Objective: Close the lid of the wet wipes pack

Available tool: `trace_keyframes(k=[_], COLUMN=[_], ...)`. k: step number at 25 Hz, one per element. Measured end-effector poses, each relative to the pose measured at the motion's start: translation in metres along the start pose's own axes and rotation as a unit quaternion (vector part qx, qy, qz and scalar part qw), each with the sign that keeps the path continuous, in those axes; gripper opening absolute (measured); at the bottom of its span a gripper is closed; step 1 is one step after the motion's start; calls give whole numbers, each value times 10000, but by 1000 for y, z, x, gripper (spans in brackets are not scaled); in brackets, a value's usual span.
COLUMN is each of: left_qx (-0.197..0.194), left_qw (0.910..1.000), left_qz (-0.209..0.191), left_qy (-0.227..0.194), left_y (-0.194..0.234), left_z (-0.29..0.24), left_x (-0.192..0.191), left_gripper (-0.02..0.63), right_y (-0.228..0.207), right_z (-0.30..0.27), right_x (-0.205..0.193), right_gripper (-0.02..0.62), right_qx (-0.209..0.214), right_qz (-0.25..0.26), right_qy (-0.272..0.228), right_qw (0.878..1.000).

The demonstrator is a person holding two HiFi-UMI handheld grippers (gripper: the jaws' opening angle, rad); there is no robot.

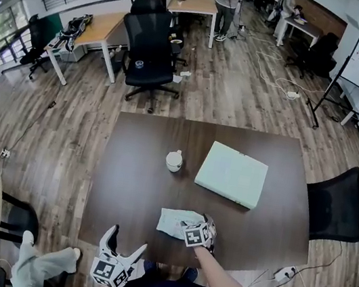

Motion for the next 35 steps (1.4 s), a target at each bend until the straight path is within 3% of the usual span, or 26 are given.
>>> trace_keyframes(k=[15, 35], left_qx=[15, -209], left_qw=[9999, 9997], left_qz=[111, 127], left_qy=[90, 54], left_y=[0, -5], left_z=[-7, -15], left_x=[-5, -3], left_gripper=[469, 469], right_y=[-5, -6], right_z=[-11, -3], right_x=[2, -2], right_gripper=[432, 430], right_qx=[155, 219], right_qz=[90, -32], right_qy=[362, 284], right_qw=[9992, 9993])
Point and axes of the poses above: the fingertips, and each gripper's own axes: z backward along the fingers, y to its left, x out of its top, the point moved 7 cm from there along z, backward along the fingers, and after that the axes turned 7 degrees about -y, right-handed, at the moved point
